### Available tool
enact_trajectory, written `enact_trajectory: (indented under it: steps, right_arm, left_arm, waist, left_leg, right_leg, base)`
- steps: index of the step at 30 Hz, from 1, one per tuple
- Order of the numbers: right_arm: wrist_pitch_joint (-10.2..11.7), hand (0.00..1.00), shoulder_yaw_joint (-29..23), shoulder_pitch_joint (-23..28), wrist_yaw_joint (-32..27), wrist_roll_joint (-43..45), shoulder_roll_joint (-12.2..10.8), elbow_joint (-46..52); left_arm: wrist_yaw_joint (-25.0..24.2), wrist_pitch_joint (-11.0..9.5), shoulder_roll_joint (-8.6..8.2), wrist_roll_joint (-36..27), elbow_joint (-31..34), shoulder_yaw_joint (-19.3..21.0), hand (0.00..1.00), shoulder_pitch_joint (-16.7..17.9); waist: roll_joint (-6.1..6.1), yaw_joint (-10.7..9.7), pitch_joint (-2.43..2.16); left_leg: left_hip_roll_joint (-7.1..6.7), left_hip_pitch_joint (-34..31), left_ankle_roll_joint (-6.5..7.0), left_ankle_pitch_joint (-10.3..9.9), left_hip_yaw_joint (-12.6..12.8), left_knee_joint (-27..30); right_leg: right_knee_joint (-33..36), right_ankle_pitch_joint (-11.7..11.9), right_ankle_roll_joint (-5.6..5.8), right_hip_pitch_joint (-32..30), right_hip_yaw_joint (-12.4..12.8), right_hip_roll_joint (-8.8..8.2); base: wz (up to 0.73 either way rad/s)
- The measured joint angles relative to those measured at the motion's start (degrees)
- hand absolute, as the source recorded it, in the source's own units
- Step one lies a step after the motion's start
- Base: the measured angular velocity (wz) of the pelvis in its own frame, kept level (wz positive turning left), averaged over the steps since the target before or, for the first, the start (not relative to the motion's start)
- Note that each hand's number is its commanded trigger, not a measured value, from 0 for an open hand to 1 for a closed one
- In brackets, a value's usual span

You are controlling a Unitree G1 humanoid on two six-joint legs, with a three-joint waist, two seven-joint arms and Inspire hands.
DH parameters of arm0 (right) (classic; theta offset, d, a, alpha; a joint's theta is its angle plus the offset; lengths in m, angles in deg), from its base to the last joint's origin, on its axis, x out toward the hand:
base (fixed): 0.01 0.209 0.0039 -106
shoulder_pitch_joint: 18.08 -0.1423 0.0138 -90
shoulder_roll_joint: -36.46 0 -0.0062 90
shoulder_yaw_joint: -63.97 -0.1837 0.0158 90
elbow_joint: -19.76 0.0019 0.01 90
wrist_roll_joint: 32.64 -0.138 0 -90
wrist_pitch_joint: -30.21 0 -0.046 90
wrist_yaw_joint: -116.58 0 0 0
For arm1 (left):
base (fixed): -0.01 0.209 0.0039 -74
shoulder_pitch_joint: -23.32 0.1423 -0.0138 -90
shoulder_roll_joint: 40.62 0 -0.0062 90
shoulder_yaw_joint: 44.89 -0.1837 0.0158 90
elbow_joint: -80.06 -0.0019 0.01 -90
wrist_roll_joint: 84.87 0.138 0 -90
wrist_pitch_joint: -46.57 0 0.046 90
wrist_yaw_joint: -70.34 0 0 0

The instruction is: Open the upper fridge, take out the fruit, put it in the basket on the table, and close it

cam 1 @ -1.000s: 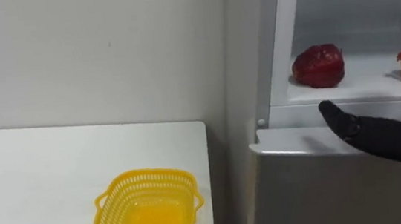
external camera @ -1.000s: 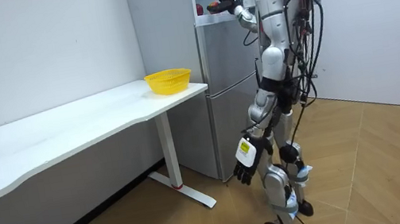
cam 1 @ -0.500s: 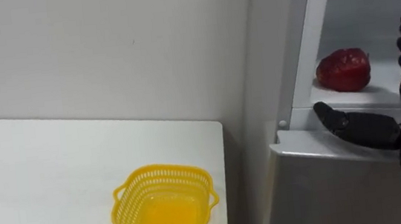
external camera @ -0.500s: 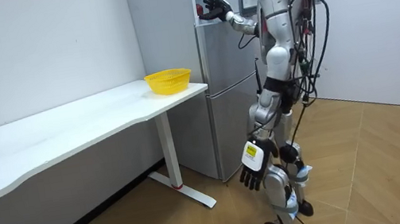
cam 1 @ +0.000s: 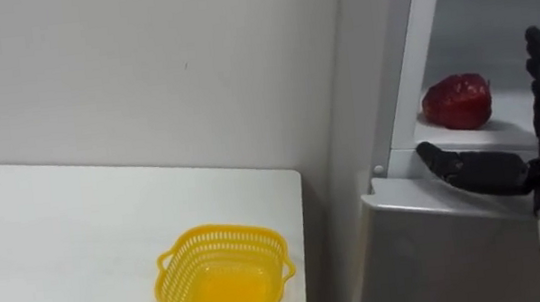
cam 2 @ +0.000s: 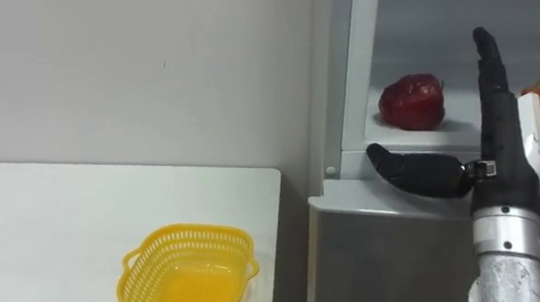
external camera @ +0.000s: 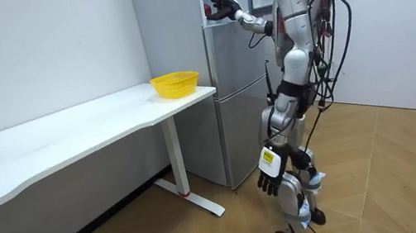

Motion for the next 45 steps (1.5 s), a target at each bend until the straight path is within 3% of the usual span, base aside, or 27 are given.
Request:
enact_trajectory:
  steps: [3, 22, 28, 35, 45]
  right_arm:
    - [0.01, 0.0, 0.0, -0.34, 0.01, -1.17, 0.3, -1.18]
    - [-0.02, 0.0, 0.12, -1.4, 1.83, -10.71, 1.43, -2.62]
    - [-0.08, 0.0, 0.46, -1.45, 1.01, -14.38, 1.46, 0.29]
    - [0.07, 0.0, -0.83, -6.7, -1.49, -16.04, 1.93, 1.29]
    - [0.05, 0.0, -0.84, -6.81, -1.83, -17.06, 1.95, 1.28]
  left_arm:
    - [-0.4, 0.43, 0.04, 0.0, 0.03, 0.0, 0.0, 0.12]
    - [-3.65, 0.33, 1.03, -0.2, 5.08, 0.02, 0.0, 0.52]
    - [-3.13, 0.35, 1.26, 0.14, 5.07, 0.14, 0.0, 1.35]
    - [-1.57, 0.09, 1.26, 0.15, 5.08, 0.09, 0.0, 1.66]
    - [0.5, 0.06, 1.27, 0.16, 5.21, 0.07, 0.0, 1.45]
  waist:
    - [-0.37, 0.03, -0.2]
    - [-0.51, -0.06, -0.09]
    - [-0.39, 0.03, -0.08]
    - [0.3, 0.09, 0.11]
    - [0.51, -0.08, -0.01]
  left_leg:
    - [-0.01, -0.19, 0.0, 0.0, -0.35, 0.44]
    - [0.01, -0.81, -0.04, 0.02, -0.53, 0.86]
    - [-0.03, -0.93, -0.04, 0.02, -0.48, 0.82]
    - [-0.05, -0.82, -0.04, 0.02, -0.52, 0.75]
    - [-0.07, -1.2, -0.03, 0.02, -0.58, 0.7]
  right_leg:
    - [0.01, 0.04, -0.06, 0.05, -0.14, 0.04]
    - [0.14, 0.28, -0.16, 0.08, -0.1, 0.15]
    - [-0.1, 0.29, -0.14, 0.62, -0.35, 0.16]
    - [-0.31, 0.28, -0.12, 0.83, -0.8, 0.16]
    - [-0.3, 0.28, -0.11, 0.77, -1.06, 0.09]
  base:
    - [0.02]
    - [0.0]
    - [0.01]
    - [0.02]
    - [0.0]
